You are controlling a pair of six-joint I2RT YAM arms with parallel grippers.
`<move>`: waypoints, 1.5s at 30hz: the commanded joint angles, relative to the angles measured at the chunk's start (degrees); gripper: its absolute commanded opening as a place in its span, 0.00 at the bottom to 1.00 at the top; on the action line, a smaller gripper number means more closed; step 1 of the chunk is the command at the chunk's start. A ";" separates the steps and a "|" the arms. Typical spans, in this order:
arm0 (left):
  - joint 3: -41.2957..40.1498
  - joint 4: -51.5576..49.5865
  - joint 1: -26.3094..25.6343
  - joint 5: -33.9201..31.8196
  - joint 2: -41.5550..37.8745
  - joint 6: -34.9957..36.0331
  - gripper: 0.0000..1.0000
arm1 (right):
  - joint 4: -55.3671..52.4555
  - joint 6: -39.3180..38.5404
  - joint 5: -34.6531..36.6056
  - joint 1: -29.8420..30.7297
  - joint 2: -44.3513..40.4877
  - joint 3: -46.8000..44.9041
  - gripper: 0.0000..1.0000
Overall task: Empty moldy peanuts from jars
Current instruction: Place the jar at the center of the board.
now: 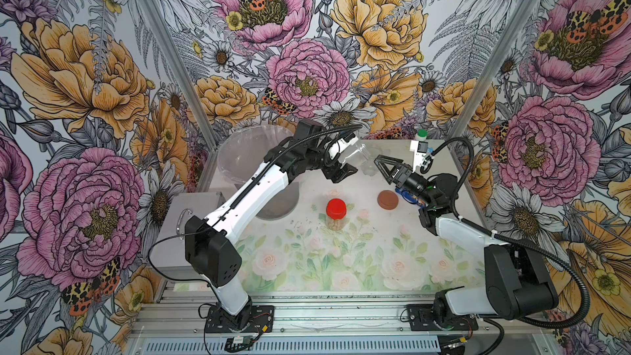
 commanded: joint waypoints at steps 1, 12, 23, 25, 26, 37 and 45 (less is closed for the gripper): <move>0.59 8.96 -0.35 2.70 0.56 -2.94 0.39 | -4.74 -4.15 2.43 0.77 -2.47 0.04 0.99; -2.34 14.74 -3.08 3.42 1.00 -4.59 0.39 | -15.33 -8.64 6.21 2.52 -3.92 1.74 1.00; -3.55 15.44 -3.01 5.52 -2.54 -5.88 0.39 | -18.39 -9.61 6.14 3.44 -6.15 4.31 1.00; -4.01 15.36 -2.81 5.81 -4.21 -5.84 0.39 | -19.06 -9.94 5.90 3.50 -6.39 4.54 1.00; -4.21 15.38 -2.58 5.94 -5.14 -5.88 0.40 | -19.38 -10.07 5.78 3.50 -6.57 4.68 1.00; -7.23 21.31 0.85 15.15 -12.41 -11.98 0.41 | -17.71 -9.09 5.77 3.78 -9.63 5.77 1.00; -11.30 36.81 3.20 24.28 -12.18 -23.82 0.44 | -18.25 -7.74 3.63 3.84 -13.59 7.54 1.00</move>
